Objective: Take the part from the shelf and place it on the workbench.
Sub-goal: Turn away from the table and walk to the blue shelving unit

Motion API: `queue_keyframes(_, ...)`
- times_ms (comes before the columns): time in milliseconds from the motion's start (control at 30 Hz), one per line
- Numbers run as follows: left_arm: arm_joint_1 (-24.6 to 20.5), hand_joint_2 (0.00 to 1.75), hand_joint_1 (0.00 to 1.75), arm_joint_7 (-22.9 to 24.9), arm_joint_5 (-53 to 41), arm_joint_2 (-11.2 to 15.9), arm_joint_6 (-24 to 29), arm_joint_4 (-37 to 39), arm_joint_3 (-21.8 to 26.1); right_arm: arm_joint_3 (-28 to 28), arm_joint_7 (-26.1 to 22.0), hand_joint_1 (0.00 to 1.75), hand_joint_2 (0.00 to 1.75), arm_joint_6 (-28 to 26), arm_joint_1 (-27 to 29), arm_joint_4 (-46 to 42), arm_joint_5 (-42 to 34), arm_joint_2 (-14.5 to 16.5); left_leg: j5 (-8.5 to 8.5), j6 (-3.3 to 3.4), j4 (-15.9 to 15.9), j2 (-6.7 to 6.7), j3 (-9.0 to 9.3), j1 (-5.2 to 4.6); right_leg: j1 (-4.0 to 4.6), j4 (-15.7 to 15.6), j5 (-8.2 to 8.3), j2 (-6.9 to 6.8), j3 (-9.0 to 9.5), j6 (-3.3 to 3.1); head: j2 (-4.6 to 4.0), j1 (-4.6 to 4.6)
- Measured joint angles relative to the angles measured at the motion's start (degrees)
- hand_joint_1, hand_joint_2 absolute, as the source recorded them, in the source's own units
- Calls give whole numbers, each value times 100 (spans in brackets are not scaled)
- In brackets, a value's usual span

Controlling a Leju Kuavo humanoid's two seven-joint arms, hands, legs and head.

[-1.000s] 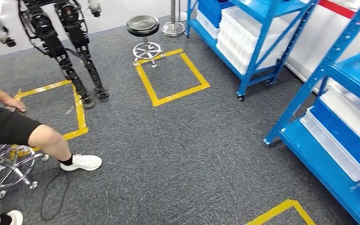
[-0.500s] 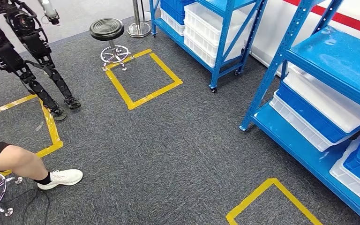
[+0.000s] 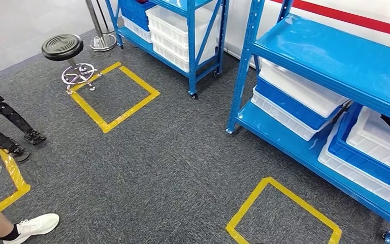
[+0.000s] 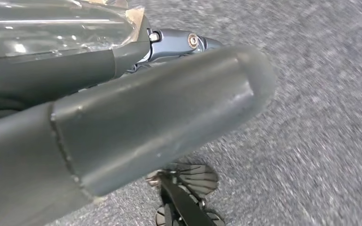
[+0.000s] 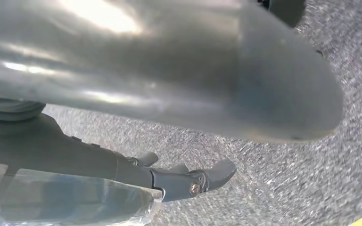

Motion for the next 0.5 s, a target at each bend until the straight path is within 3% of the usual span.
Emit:
queue_keyframes(33,0,0,0,-1,-9,3,-1,1,-1,0,-1,0,0,-6,-3,0,-5,16,150,41,-344,-104,146,-14,14,3,3,70,1,7,0,1)
queue_keyframes(100,-9,0,0,-2,-14,9,-2,1,-2,0,-3,0,0,-21,-2,0,-11,47,226,80,-632,-194,263,-50,15,0,23,182,-27,43,0,2)
queue_keyframes(167,-26,0,0,-3,-15,1,-3,0,-3,0,-4,0,0,-31,9,1,-11,62,274,97,-704,-60,283,-64,13,0,47,246,-96,104,0,3)
queue_keyframes(233,-31,0,0,-6,-18,-17,-4,0,-4,0,-4,0,0,-35,6,2,-11,69,353,137,-830,83,323,-51,39,224,-78,39,-252,116,0,12)
queue_keyframes(300,-20,0,0,-7,-22,-27,-5,0,-5,0,-4,0,0,-37,-9,1,-16,71,386,165,-894,251,336,-53,41,861,-401,-265,-568,89,0,25)
queue_keyframes(367,-10,0,0,-4,-40,-31,-5,0,-5,0,1,0,0,-44,-5,1,-25,69,385,167,-893,425,322,-59,5,1463,-630,-369,-843,128,0,32)
queue_keyframes(400,-9,0,0,-2,-53,-36,-5,1,-5,0,5,0,0,-50,3,2,-32,67,381,160,-891,505,319,-58,-20,1509,-624,-394,-843,183,0,32)
queue_keyframes(433,-9,0,0,1,-66,-43,-5,1,-5,0,10,0,0,-58,12,2,-36,64,374,147,-888,579,323,-51,-48,1295,-528,-434,-704,253,0,33)
queue_keyframes(500,-9,0,0,11,-82,-52,-4,-1,-5,0,13,0,0,-71,9,1,-42,68,337,85,-859,712,345,-51,-94,478,-255,-687,-229,367,0,36)
